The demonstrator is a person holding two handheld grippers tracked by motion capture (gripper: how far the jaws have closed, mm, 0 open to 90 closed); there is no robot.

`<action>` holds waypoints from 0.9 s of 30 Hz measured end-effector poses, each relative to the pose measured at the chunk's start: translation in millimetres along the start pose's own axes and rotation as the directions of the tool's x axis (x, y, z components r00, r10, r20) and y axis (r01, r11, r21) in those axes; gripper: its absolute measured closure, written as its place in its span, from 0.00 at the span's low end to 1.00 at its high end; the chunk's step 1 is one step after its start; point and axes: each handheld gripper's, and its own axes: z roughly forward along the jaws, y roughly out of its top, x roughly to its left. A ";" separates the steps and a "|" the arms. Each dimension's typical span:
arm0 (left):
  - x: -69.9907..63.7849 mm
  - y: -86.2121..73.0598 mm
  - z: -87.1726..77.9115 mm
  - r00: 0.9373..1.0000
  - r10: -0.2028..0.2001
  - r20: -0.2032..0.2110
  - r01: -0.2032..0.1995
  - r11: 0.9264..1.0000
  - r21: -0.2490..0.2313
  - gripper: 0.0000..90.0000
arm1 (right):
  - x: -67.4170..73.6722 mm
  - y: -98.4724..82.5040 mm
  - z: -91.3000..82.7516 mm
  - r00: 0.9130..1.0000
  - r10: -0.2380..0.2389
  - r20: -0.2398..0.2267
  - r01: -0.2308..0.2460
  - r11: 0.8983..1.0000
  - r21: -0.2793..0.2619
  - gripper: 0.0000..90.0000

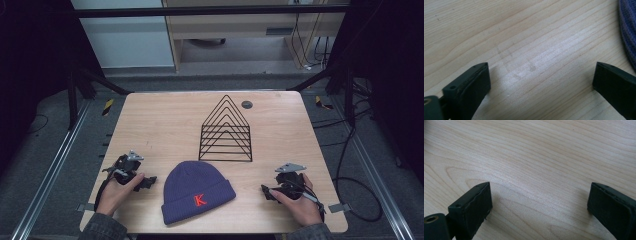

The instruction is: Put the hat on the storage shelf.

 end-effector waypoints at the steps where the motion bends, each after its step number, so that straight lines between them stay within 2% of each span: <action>1: 0.0 0.0 0.0 1.000 0.000 0.000 0.000 1.000 0.000 0.05 | 0.2 0.0 -0.3 1.000 0.002 -0.002 -0.002 1.000 0.001 0.07; 6: -0.5 2.8 -7.9 1.000 -0.004 -0.009 0.003 0.999 -0.050 0.05 | 0.9 0.4 -0.7 1.000 -0.006 -0.010 0.006 1.000 0.006 0.07; 7: -1.6 3.6 -10.1 1.000 0.000 -0.010 0.000 0.998 -0.063 0.05 | 1.8 1.1 -0.6 1.000 -0.020 -0.012 0.021 1.000 0.011 0.09; 11: -5.0 5.8 -13.2 1.000 0.016 -0.006 -0.017 0.997 -0.077 0.07 | 4.6 3.0 -1.4 0.999 -0.035 -0.025 0.035 0.999 0.018 0.11; 13: -10.2 9.1 -17.6 1.000 0.017 0.020 -0.015 0.994 -0.107 0.07 | 5.9 4.0 -2.9 0.999 -0.047 -0.021 0.047 0.999 0.009 0.11; 17: -16.9 13.8 -24.9 0.999 0.016 0.046 -0.010 0.991 -0.133 0.09 | 7.5 7.2 -7.6 0.998 -0.061 -0.016 0.061 0.998 -0.020 0.14; 21: -29.8 26.8 -33.4 0.996 0.048 0.081 -0.035 0.987 -0.158 0.10 | 12.2 12.7 -13.0 0.998 -0.065 -0.004 0.065 0.996 -0.065 0.17; 23: -36.0 34.8 -35.7 0.994 0.072 0.080 -0.060 0.987 -0.147 0.10 | 16.1 18.7 -15.0 0.998 -0.067 -0.012 0.066 0.994 -0.090 0.20; 27: -44.9 53.5 -37.8 0.992 0.102 0.069 -0.095 0.991 -0.092 0.12 | 25.6 25.0 -21.1 0.995 -0.094 -0.018 0.091 0.987 -0.132 0.21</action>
